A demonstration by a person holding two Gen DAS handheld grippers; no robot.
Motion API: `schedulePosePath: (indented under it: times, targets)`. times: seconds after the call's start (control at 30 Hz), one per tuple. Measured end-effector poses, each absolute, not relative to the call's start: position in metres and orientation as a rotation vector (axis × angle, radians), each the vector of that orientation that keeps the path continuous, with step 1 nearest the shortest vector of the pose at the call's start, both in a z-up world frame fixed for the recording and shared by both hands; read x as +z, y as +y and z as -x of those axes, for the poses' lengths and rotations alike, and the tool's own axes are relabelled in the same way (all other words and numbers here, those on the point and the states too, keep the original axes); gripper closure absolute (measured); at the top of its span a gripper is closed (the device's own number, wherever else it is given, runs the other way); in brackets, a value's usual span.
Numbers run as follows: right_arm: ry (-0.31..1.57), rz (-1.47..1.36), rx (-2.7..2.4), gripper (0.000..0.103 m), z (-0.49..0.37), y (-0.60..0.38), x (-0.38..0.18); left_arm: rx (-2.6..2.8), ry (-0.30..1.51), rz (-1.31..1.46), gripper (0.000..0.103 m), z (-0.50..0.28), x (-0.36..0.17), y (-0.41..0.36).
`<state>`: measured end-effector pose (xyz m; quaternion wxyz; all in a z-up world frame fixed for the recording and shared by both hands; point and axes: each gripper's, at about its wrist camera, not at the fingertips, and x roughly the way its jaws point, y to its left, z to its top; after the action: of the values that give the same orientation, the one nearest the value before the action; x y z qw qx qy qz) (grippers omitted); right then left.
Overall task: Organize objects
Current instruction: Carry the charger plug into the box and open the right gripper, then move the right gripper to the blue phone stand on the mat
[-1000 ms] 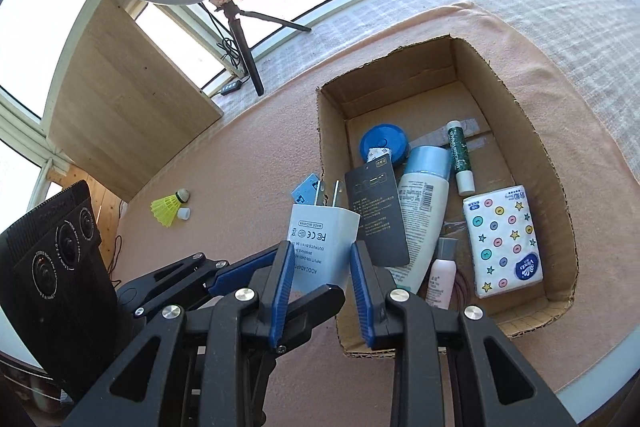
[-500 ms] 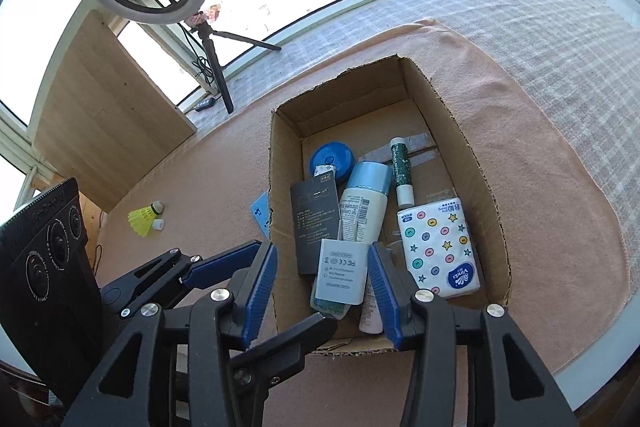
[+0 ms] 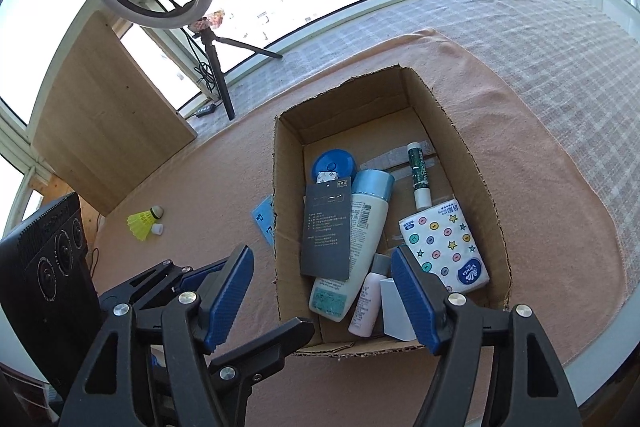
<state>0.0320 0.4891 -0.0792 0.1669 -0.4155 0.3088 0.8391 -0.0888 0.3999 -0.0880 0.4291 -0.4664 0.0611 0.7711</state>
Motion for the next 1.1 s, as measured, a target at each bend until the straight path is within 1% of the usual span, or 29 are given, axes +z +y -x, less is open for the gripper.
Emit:
schedulePosePath:
  times: [0.23, 0.33, 0.57, 0.7, 0.8, 0.93, 1.1]
  targets:
    - [0.897, 1.187, 2.412, 0.035, -0.023, 0.478, -0.078, 1.968, 0.132, 1.182, 0.028, 0.094, -0.086, 0.371]
    - [0.936, 1.189, 2.422, 0.035, -0.017, 0.475, -0.079, 1.997, 0.12, 1.193, 0.028, 0.098, -0.086, 0.352]
    - [0.936, 1.208, 2.498, 0.035, 0.004, 0.457, -0.071, 2.091, 0.067, 1.242, 0.028, 0.108, -0.091, 0.286]
    - [0.897, 1.272, 2.56, 0.035, 0.029, 0.441, -0.067, 2.146, 0.024, 1.294, 0.028, 0.113, -0.1, 0.242]
    - [0.825, 1.386, 2.592, 0.035, 0.056, 0.424, -0.072, 2.179, -0.024, 1.322, 0.028, 0.113, -0.106, 0.213]
    - [0.755, 1.542, 2.543, 0.035, 0.098, 0.415, -0.095, 2.206, -0.065, 1.337, 0.028, 0.109, -0.108, 0.183]
    - [0.618, 1.678, 2.394, 0.036, 0.142, 0.423, -0.133, 2.233, -0.118, 1.35, 0.028, 0.105, -0.111, 0.15]
